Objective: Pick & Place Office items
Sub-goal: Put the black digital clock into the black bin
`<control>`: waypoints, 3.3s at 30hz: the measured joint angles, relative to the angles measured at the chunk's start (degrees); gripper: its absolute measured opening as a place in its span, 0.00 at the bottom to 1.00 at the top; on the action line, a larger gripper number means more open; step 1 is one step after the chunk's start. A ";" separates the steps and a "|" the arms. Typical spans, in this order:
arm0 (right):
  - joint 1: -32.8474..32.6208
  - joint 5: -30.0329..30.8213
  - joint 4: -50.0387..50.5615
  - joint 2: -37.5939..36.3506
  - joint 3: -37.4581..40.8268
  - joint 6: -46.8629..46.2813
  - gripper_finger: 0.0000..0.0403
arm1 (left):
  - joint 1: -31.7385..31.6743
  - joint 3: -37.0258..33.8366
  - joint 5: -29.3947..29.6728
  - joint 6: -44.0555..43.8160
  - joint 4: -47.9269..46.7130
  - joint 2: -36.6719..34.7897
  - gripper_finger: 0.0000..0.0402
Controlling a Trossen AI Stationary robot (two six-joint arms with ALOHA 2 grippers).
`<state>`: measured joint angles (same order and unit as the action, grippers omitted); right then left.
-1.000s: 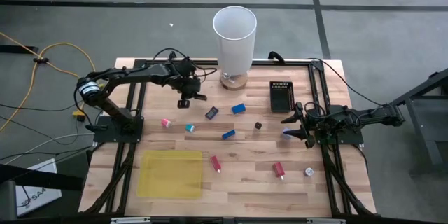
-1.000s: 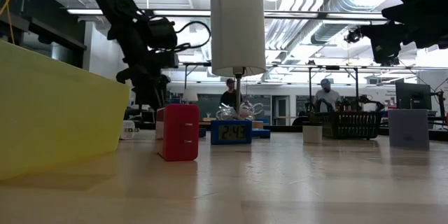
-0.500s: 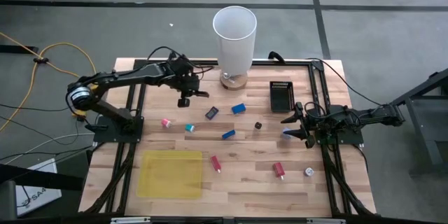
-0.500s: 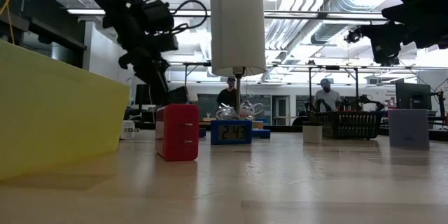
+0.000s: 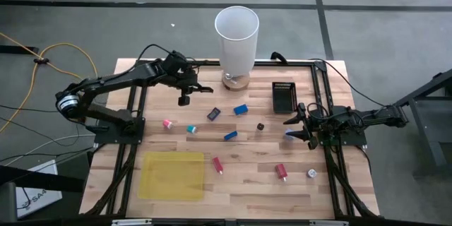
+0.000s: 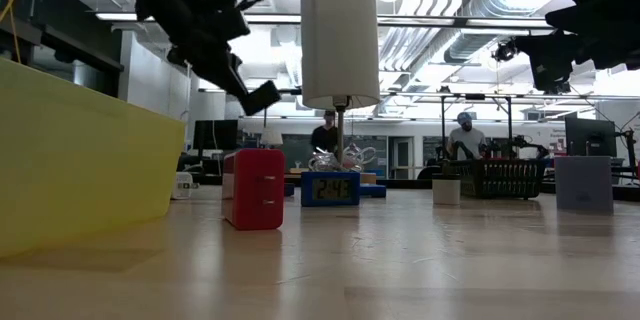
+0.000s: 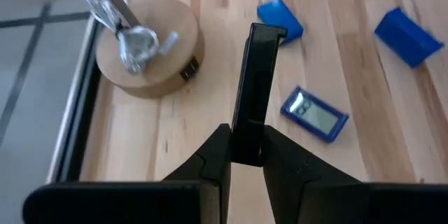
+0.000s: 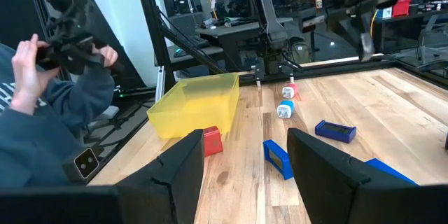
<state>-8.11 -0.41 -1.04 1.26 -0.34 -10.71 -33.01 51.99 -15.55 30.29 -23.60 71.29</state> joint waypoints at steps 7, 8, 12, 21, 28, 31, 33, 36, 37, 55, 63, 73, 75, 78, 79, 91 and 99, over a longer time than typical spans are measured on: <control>-0.01 -0.01 0.00 -0.02 0.00 0.01 0.47 | 0.08 0.00 -0.04 -1.73 2.02 -3.24 0.14; 0.01 0.00 0.00 -0.02 0.02 -0.01 0.47 | 0.08 0.00 -0.14 -1.82 2.16 -3.60 0.14; 0.00 0.00 0.00 -0.02 0.01 -0.01 0.47 | 0.08 0.00 -0.15 -1.86 2.91 -4.91 0.14; 0.00 -0.02 0.00 -0.02 0.00 -0.01 0.47 | 0.89 0.00 -0.10 -3.18 2.84 -5.14 0.14; -0.01 0.00 0.00 0.00 0.02 -0.01 0.47 | 6.29 0.00 0.85 -2.93 3.44 -5.14 0.14; 0.01 0.00 0.00 0.00 0.02 -0.01 0.47 | 9.67 0.00 2.07 -2.97 3.51 -5.14 0.14; -0.01 0.00 0.00 -0.02 0.01 0.01 0.47 | 12.04 0.00 2.86 -3.35 3.49 -5.14 0.14; 0.00 -0.01 0.00 0.00 0.00 0.00 0.47 | 15.78 0.00 4.66 -4.12 3.50 -5.14 0.14; -0.01 0.00 0.00 -0.01 0.01 -0.01 0.47 | 16.95 0.00 5.54 -4.40 3.48 -5.14 0.14; -0.01 0.00 0.00 0.00 0.00 0.00 0.47 | 25.22 0.00 13.65 -9.52 4.07 -5.14 0.14; 0.00 0.00 0.00 -0.02 0.00 0.00 0.47 | 27.22 0.00 21.57 -14.85 9.41 -4.33 0.14; -0.01 0.07 0.00 0.33 0.00 0.01 0.47 | 32.79 0.07 31.93 -20.99 17.69 -0.04 0.14; -0.01 0.15 0.04 0.68 0.01 -0.01 0.47 | 33.36 0.04 33.18 -21.79 20.06 1.41 0.14; -0.01 0.11 -0.01 0.65 0.00 -0.01 0.47 | 34.15 0.00 34.69 -22.64 23.26 3.61 0.14; -0.03 0.13 0.01 0.77 0.01 0.01 0.47 | 34.32 0.00 35.16 -22.88 25.00 4.39 0.14; -0.03 0.20 -0.02 0.96 0.00 -0.01 0.47 | 34.38 0.02 36.48 -24.77 33.05 9.37 0.14; -0.03 0.20 -0.02 0.96 0.01 0.01 0.47 | 34.38 0.02 29.94 -24.77 33.66 9.35 0.14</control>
<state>-8.14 -0.21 -1.05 2.22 -0.32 -10.70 1.37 52.01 14.39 5.52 10.05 80.64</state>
